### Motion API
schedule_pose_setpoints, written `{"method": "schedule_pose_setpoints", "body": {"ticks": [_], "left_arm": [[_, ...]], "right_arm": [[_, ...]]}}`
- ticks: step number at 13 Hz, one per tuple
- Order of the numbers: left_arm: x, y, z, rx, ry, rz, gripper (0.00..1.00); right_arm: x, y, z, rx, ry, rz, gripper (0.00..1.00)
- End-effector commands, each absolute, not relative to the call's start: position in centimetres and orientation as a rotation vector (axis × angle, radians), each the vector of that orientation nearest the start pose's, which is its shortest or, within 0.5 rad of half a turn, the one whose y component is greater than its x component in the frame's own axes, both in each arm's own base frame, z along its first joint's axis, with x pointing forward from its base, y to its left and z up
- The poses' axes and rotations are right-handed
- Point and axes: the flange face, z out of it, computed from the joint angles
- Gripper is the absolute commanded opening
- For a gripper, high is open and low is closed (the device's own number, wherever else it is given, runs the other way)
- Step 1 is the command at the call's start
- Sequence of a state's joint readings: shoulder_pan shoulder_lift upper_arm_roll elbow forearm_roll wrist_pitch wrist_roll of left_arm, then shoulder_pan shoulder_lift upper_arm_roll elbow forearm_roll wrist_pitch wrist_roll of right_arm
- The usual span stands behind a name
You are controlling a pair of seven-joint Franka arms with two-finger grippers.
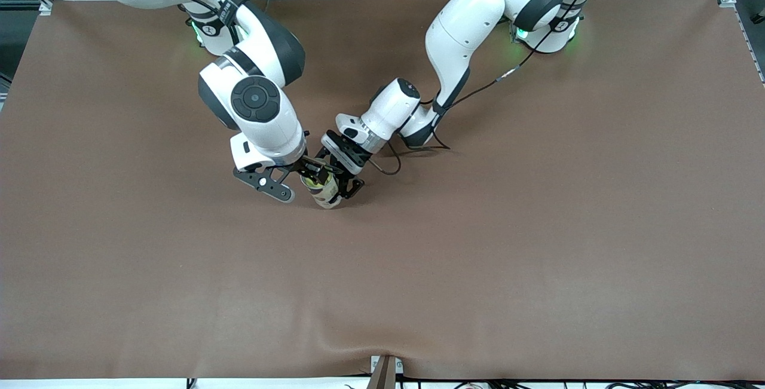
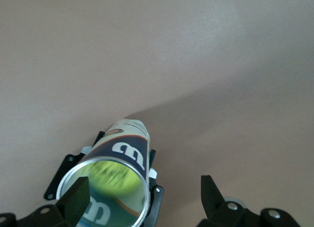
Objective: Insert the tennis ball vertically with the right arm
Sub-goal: 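Drop the second ball into the can and open the right gripper, then withdraw the right gripper while the left gripper sets the can down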
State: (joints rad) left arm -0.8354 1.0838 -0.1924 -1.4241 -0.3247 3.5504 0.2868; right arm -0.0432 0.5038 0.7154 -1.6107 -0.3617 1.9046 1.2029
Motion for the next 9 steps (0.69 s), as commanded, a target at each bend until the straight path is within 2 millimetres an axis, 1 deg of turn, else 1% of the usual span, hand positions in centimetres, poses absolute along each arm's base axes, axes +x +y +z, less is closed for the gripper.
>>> {"method": "schedule_pose_setpoints", "body": {"ticks": [1, 2, 3, 5, 6, 7, 8, 9], "left_arm": [[45.6, -58.5, 16.8, -3.043, 1.153, -1.584, 0.8], [45.6, -58.6, 16.9, -3.043, 1.156, -1.583, 0.8], [45.6, -58.6, 16.8, -3.043, 1.155, -1.583, 0.8], [45.6, -58.6, 16.9, -3.04, 1.158, -1.584, 0.8], [45.7, -58.5, 17.0, -3.04, 1.155, -1.587, 0.8], [45.7, -58.6, 17.1, -3.043, 1.151, -1.588, 0.89], [45.7, -58.5, 17.1, -3.05, 1.139, -1.586, 1.0], [45.7, -58.7, 17.3, -3.048, 1.143, -1.592, 1.0]], "right_arm": [[57.1, 33.3, 38.3, -3.148, 0.684, 0.055, 1.0], [57.8, 32.3, 38.7, -3.141, 0.673, 0.057, 1.0], [58.5, 30.8, 38.9, -3.151, 0.606, 0.073, 1.0], [59.9, 26.1, 40.3, -3.133, 0.555, 0.193, 1.0], [60.7, 23.7, 41.8, -3.119, 0.486, 0.198, 1.0], [61.5, 21.0, 43.0, -3.115, 0.436, 0.219, 1.0], [62.3, 18.7, 44.6, -3.117, 0.395, 0.24, 1.0], [62.9, 16.1, 46.5, -3.128, 0.34, 0.274, 1.0]]}}
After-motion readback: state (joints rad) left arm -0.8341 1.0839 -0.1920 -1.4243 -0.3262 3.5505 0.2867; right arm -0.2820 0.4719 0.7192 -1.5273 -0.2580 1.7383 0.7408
